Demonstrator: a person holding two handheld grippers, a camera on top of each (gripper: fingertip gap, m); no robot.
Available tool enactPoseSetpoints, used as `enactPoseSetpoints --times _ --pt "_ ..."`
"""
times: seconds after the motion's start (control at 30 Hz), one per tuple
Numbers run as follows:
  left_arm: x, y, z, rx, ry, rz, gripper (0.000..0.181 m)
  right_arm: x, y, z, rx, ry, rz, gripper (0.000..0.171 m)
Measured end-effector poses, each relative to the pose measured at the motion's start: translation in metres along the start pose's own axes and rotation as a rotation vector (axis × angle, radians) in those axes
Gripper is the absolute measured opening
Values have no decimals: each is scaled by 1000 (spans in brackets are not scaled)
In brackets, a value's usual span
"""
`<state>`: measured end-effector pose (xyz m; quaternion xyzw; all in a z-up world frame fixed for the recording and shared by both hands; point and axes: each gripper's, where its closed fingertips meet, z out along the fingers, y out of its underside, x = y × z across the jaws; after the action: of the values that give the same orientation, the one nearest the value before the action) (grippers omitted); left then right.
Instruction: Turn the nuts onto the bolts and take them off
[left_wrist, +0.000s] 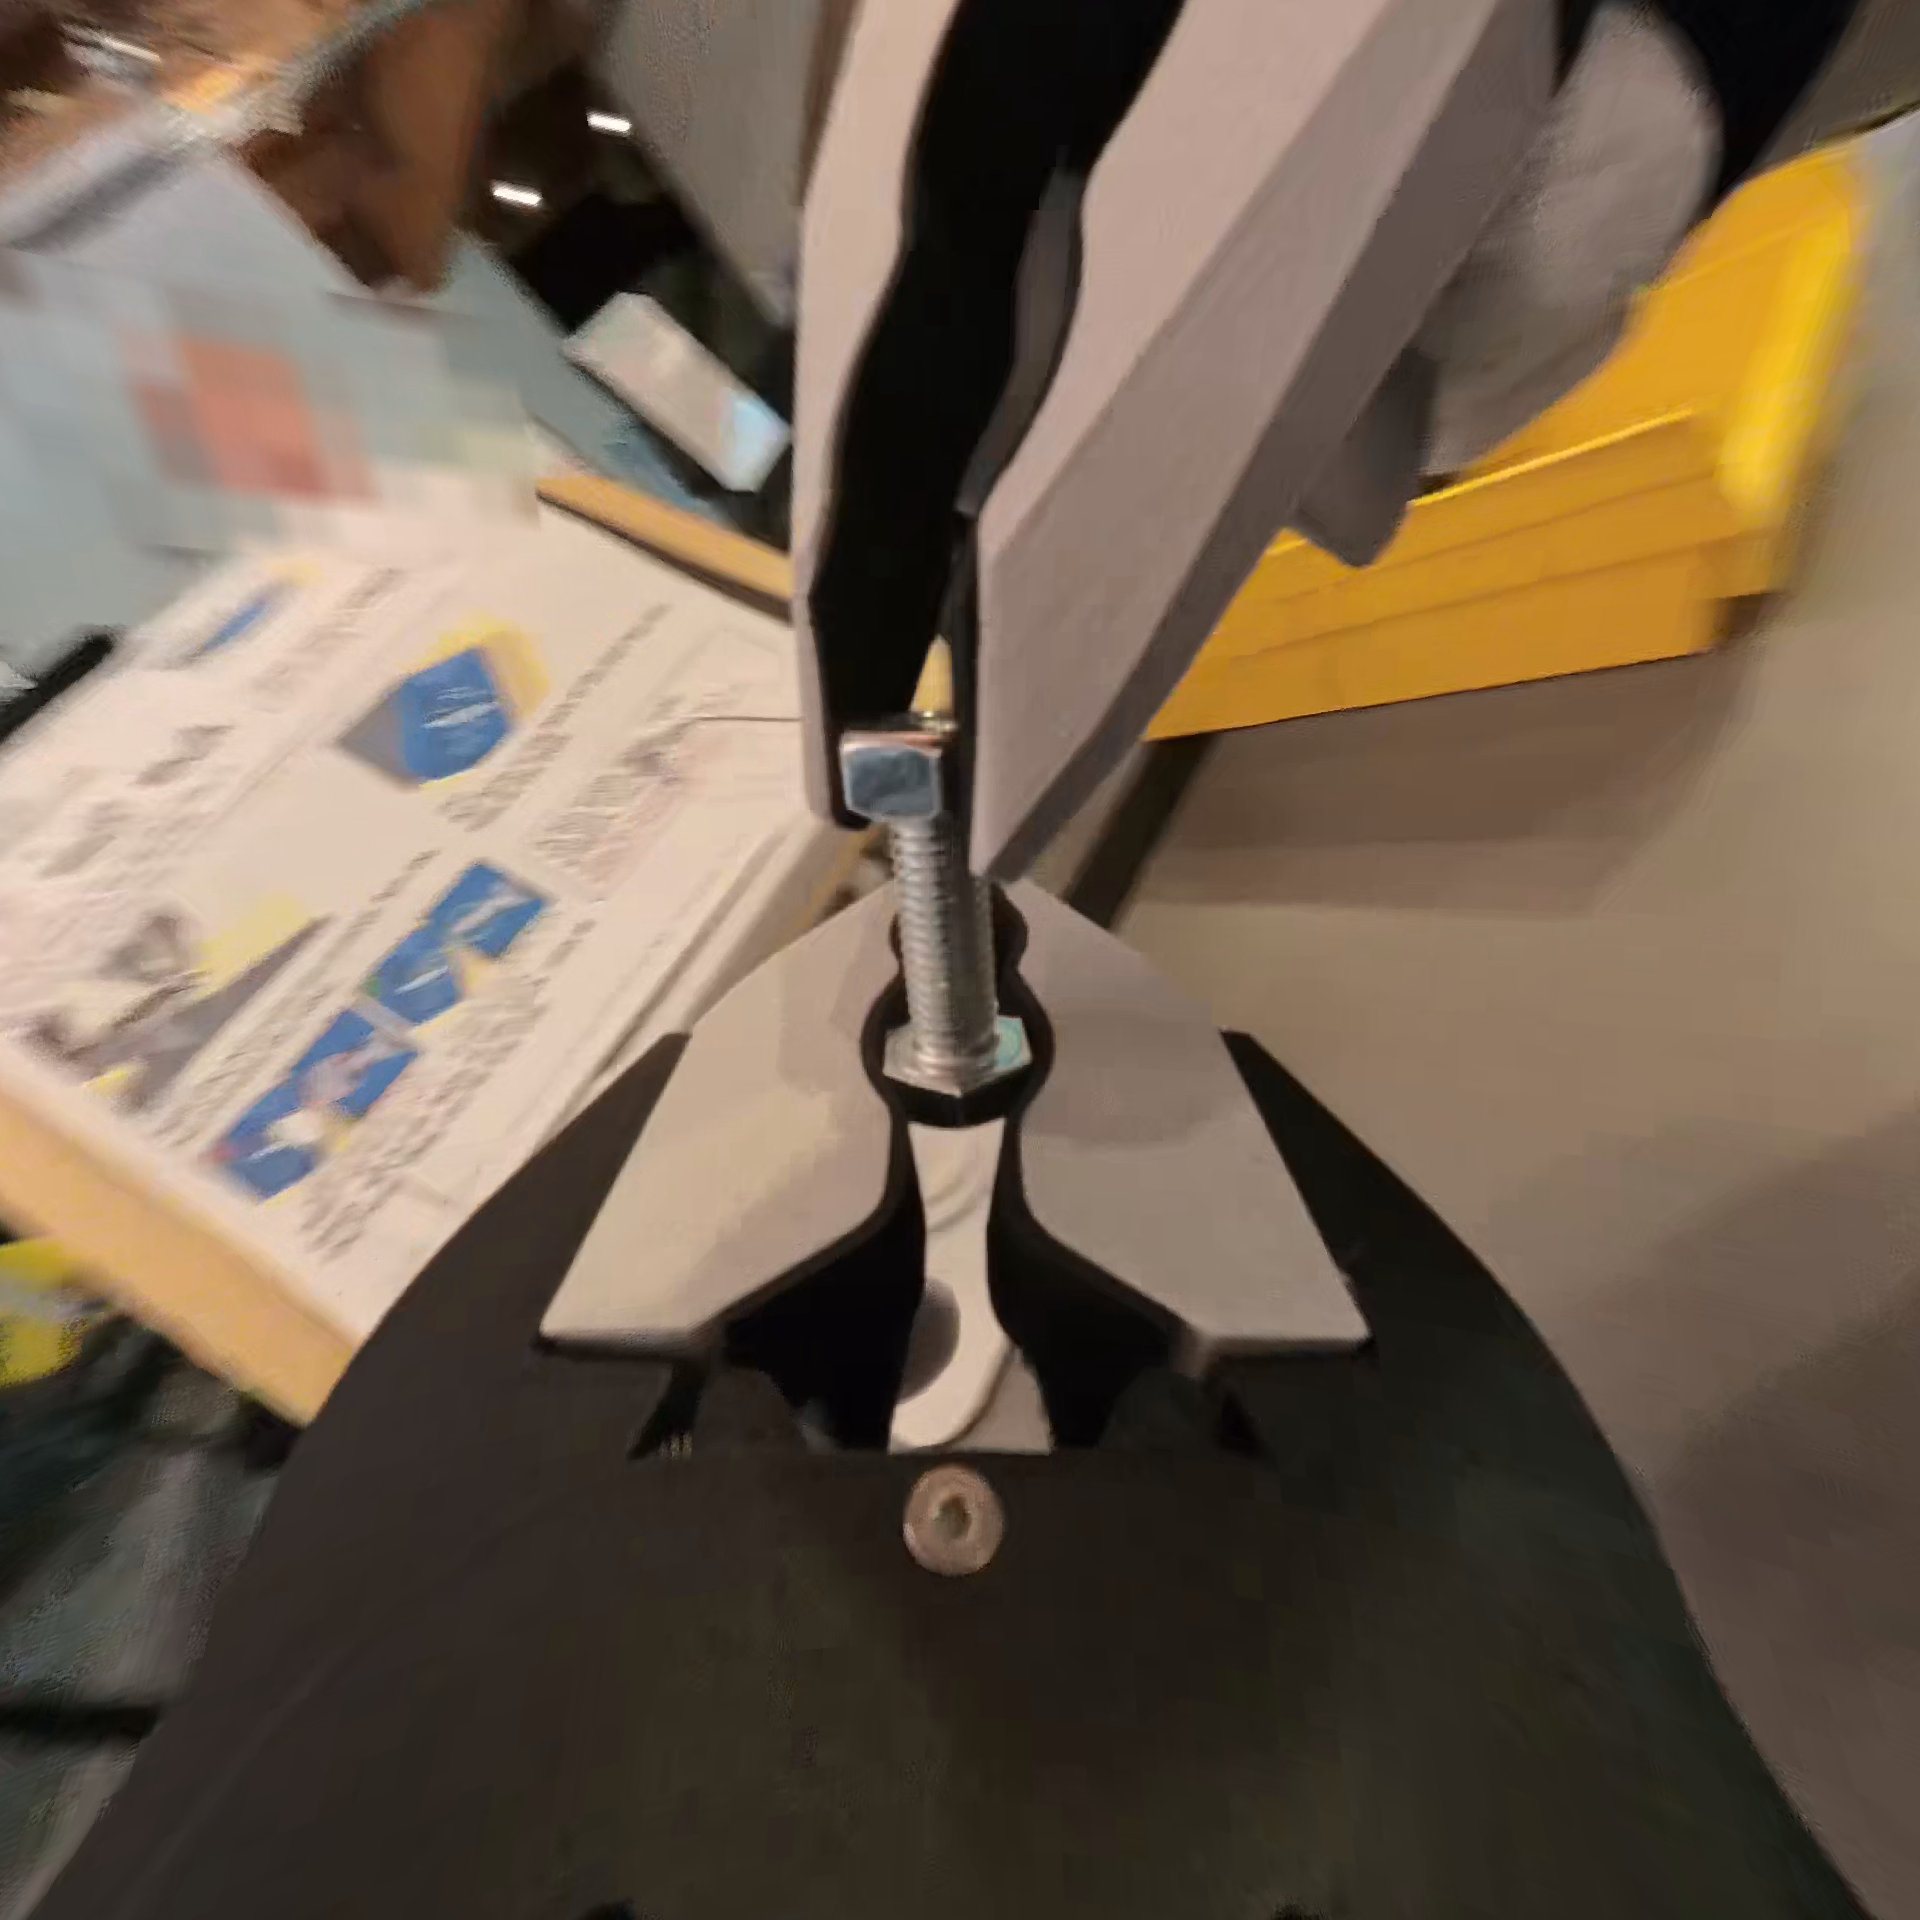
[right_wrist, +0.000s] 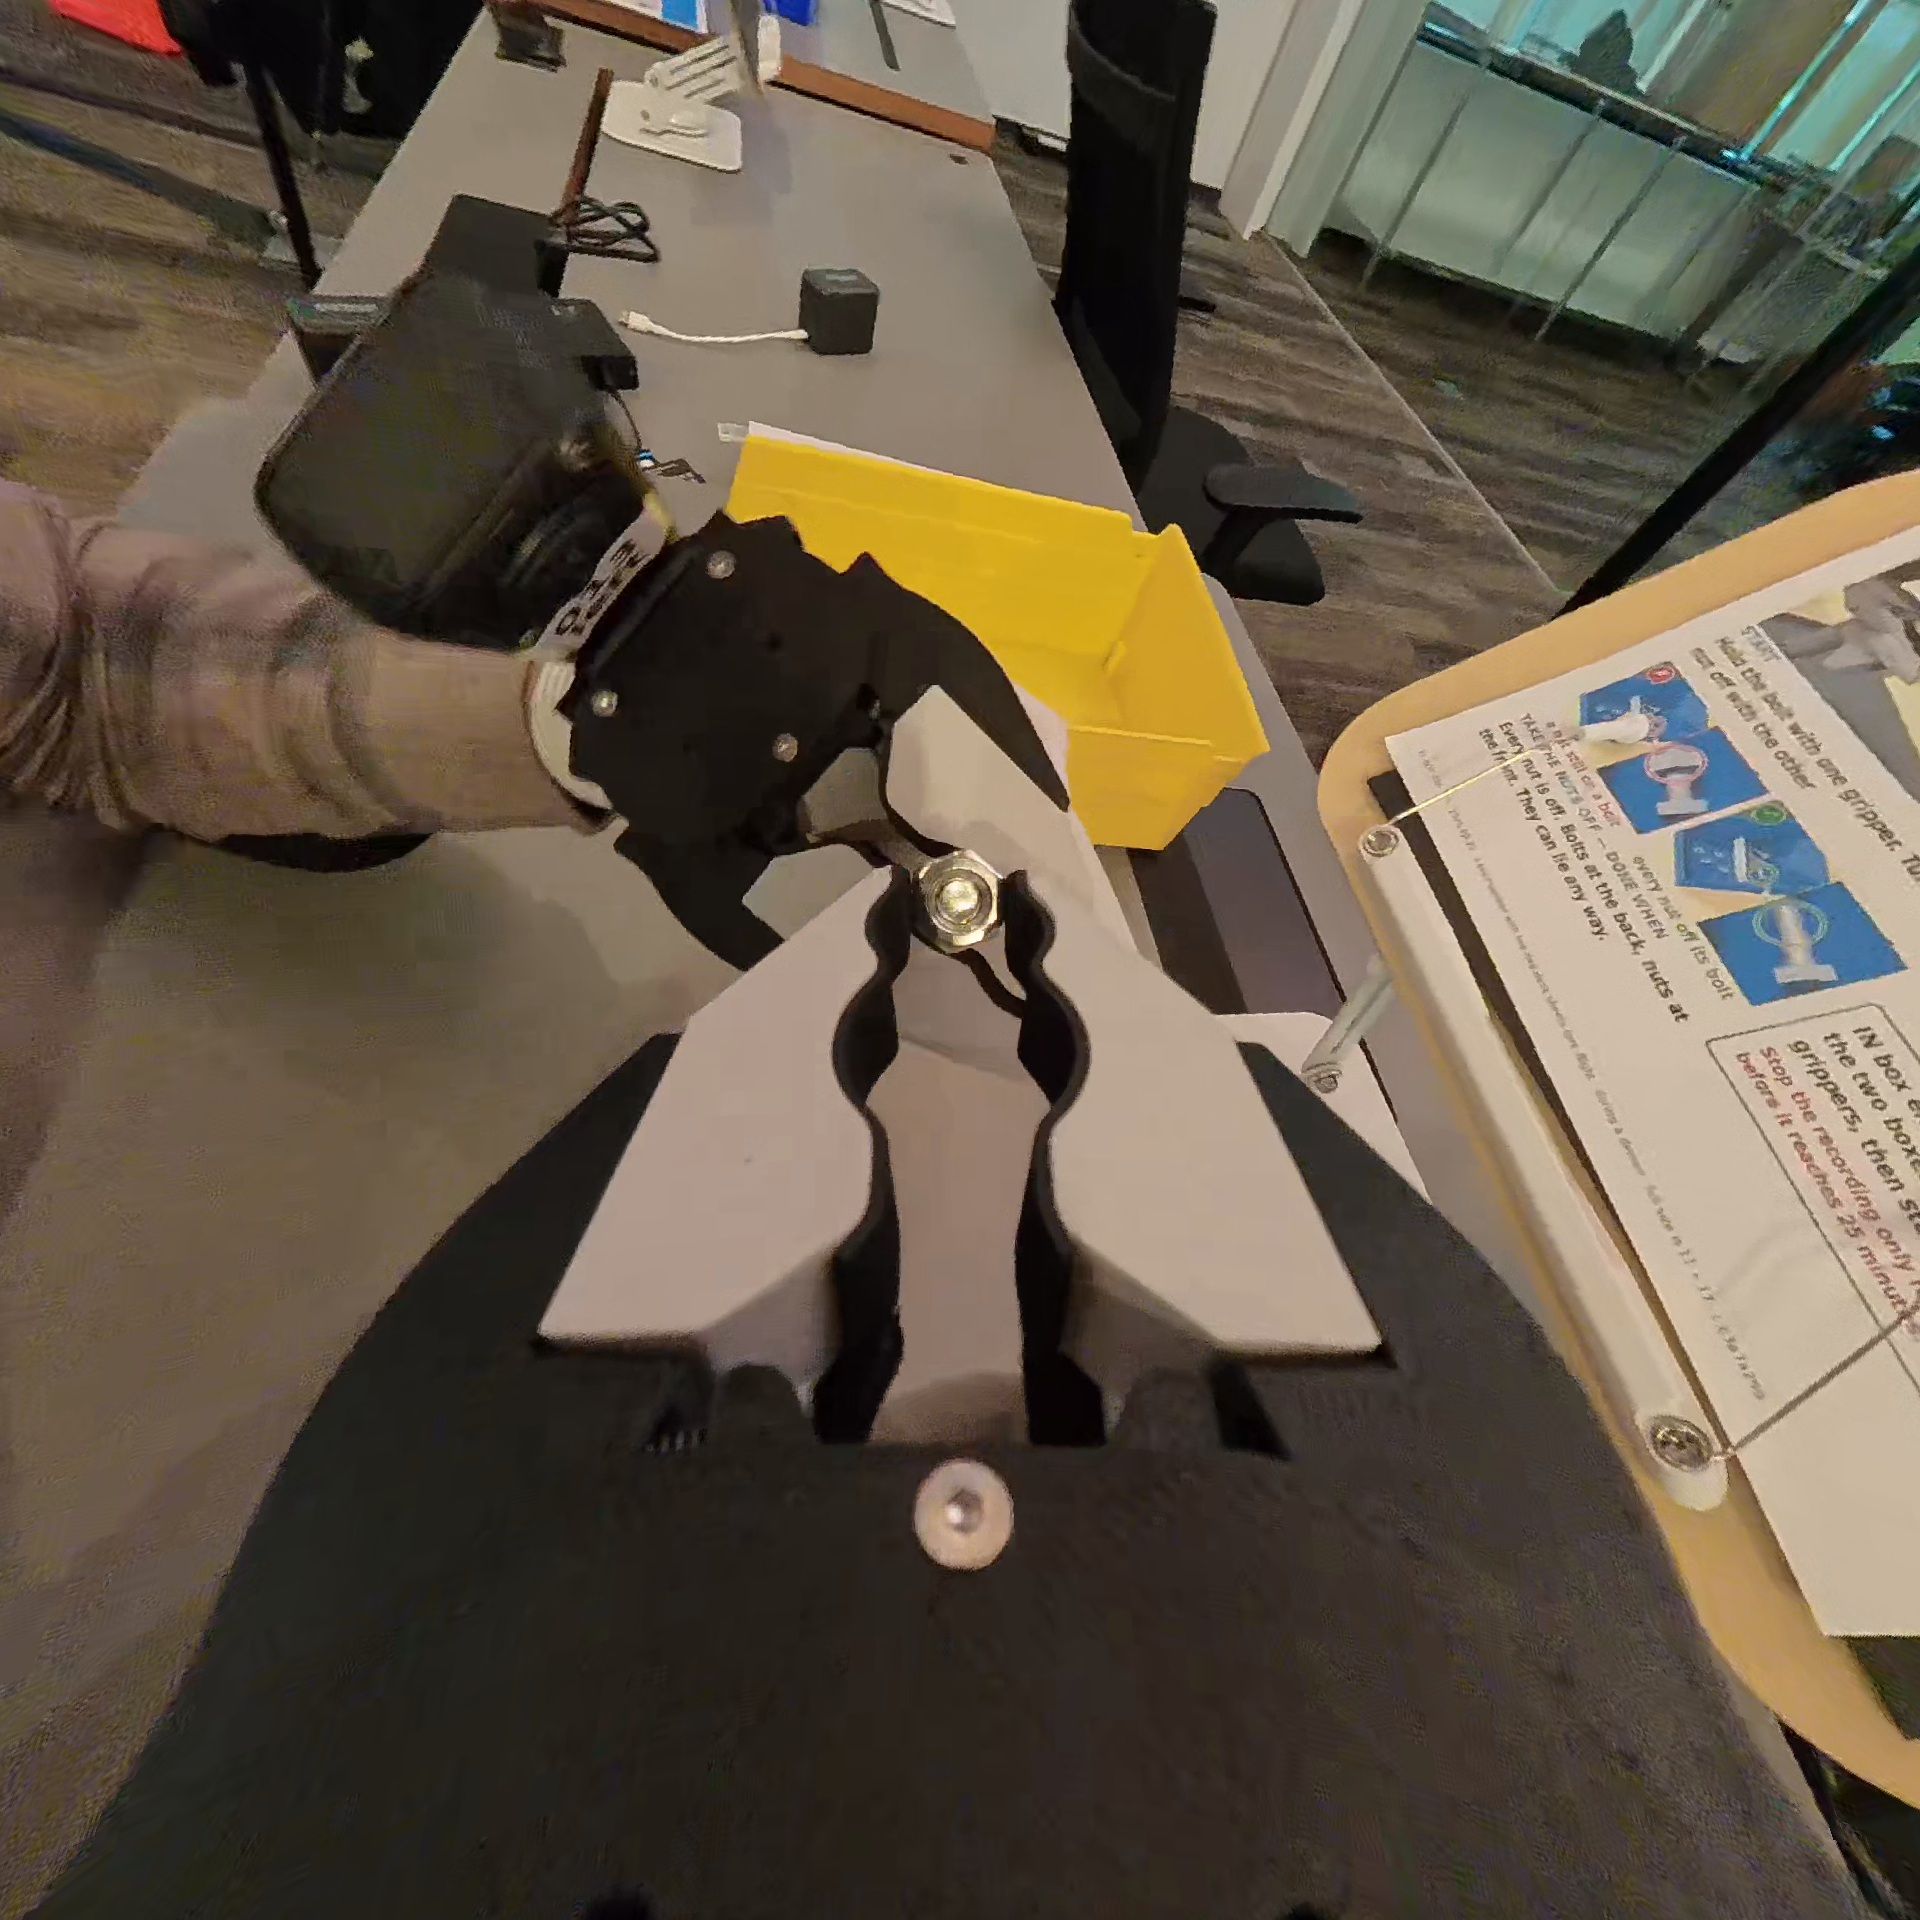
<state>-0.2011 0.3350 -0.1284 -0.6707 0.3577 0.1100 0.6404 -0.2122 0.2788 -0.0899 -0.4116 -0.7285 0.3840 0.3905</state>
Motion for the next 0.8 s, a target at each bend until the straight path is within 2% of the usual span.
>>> enactPoseSetpoints --times 0.1,0.2,0.37,0.57,0.73,0.8 --pt "40 -12 -17 48 346 -88 10 -21 2 -7 -9 -99 -121 16" --pt "88 -26 -47 125 738 -198 10 -54 7 -13 -88 -237 -304 16" --pt "147 -57 -105 327 1295 -333 9 -108 12 -28 -226 -458 -635 16" --pt "191 -73 -141 426 1673 -367 9 -151 30 -48 -396 -597 -984 16" --pt "202 -74 -145 464 1788 -438 9 -156 44 -52 -518 -549 -1277 16" --pt "206 -71 -138 436 1759 -436 9 -156 48 -54 -552 -541 -1326 16"
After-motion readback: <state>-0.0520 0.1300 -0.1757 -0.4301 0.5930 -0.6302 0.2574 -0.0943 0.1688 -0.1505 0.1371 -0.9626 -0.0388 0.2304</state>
